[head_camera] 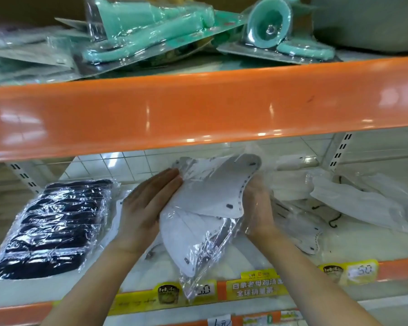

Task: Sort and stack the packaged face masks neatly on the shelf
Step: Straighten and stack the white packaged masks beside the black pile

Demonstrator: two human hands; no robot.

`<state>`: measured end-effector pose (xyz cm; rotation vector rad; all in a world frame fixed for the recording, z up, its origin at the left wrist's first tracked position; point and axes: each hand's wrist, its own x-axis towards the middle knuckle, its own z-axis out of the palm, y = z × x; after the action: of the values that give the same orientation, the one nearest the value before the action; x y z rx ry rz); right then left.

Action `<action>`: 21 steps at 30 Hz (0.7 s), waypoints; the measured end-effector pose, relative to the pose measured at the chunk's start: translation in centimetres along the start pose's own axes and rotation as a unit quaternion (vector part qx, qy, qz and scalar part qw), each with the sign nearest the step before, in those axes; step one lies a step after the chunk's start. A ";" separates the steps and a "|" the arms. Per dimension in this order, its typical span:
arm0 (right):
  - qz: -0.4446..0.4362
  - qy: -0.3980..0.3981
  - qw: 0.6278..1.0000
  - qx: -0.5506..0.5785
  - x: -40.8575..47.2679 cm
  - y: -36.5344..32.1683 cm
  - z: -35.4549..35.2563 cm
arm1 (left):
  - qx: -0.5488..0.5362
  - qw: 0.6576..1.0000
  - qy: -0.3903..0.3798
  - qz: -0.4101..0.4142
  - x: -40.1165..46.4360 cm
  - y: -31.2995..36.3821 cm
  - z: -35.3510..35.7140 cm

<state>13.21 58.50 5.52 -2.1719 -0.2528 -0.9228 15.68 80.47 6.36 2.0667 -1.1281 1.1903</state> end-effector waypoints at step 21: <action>0.031 -0.233 0.923 -0.304 -4.0 4.9 4.2 | 0.115 0.855 -0.396 -0.315 -5.9 -2.4 3.6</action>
<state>14.70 58.48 -1.92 -2.9519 -0.1274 -0.4590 17.72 81.47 -0.61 2.8997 -0.4833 0.1249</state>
